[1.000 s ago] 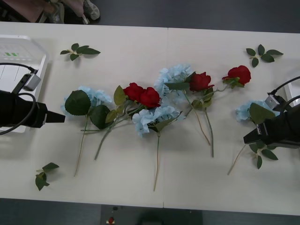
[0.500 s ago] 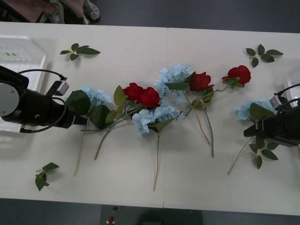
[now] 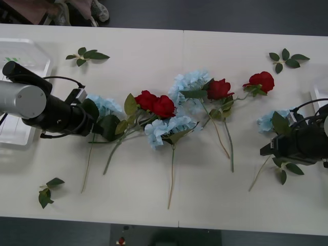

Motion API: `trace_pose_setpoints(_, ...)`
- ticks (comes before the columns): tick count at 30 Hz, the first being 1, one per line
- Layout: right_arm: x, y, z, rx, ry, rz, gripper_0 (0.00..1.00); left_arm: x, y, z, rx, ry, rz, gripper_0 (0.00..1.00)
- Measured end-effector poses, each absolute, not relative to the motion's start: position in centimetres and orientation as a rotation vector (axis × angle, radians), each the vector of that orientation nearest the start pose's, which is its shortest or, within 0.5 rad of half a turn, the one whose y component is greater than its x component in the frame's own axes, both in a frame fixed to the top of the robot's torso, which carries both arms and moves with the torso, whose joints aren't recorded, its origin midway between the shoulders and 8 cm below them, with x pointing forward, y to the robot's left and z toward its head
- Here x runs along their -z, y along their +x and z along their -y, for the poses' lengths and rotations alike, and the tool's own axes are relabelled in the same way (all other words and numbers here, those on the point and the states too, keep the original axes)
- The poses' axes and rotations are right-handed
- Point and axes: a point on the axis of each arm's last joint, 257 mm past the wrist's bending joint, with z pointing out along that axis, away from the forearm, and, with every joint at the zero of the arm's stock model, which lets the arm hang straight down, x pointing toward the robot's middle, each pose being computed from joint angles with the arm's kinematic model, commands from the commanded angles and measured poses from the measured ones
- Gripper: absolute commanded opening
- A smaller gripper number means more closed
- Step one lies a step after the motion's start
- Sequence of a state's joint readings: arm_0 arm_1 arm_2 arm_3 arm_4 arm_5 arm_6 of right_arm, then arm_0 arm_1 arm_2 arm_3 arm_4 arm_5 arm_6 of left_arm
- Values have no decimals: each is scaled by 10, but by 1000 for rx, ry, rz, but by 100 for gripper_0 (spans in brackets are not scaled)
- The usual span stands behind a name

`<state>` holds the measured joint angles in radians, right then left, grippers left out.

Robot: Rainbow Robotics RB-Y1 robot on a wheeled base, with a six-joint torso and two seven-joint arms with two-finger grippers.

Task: Put the red flowers into the right box and the blue flowers into the left box

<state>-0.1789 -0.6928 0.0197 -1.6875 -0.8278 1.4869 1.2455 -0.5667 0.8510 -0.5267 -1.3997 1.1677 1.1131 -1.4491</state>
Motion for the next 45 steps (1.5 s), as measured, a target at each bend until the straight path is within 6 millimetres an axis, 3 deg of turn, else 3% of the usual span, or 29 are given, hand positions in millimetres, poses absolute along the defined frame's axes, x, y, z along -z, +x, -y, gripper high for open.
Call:
trace_pose_setpoints(4,338,414,329,-277,233,-2810,100,312,499,-253,310,342,-2705,100)
trace_pose_setpoints(8,349,414,330,-259,228,-2815,100,319,500,-244,304,359,-2711,100)
trace_pose_setpoints(18,359,422,321,-291,316,-2787,100,332,503,-232,262,394,-2707,100)
trace_pose_setpoints(20,362,423,320,-301,334,-2790,93,334,502,-232,260,399,-2711,100)
trace_pose_setpoints(23,363,427,319,-293,338,-2786,59,338,499,-231,251,415,-2718,89)
trace_pose_setpoints(25,362,428,320,-284,336,-2783,13,338,500,-232,233,427,-2717,87)
trace_pose_setpoints(27,362,428,320,-284,336,-2783,0,339,499,-231,224,438,-2717,77)
trace_pose_setpoints(28,362,428,320,-284,336,-2783,0,339,499,-231,222,442,-2718,61)
trace_pose_setpoints(29,362,428,320,-284,336,-2783,0,340,499,-231,221,445,-2719,55)
trace_pose_setpoints(30,362,428,320,-284,336,-2783,0,341,498,-231,219,447,-2720,32)
trace_pose_setpoints(32,362,428,320,-284,337,-2783,0,341,498,-231,216,449,-2721,12)
trace_pose_setpoints(36,362,428,320,-284,337,-2783,0,341,500,-233,200,453,-2716,1)
trace_pose_setpoints(45,357,430,315,-299,320,-2774,0,339,505,-234,188,457,-2694,0)
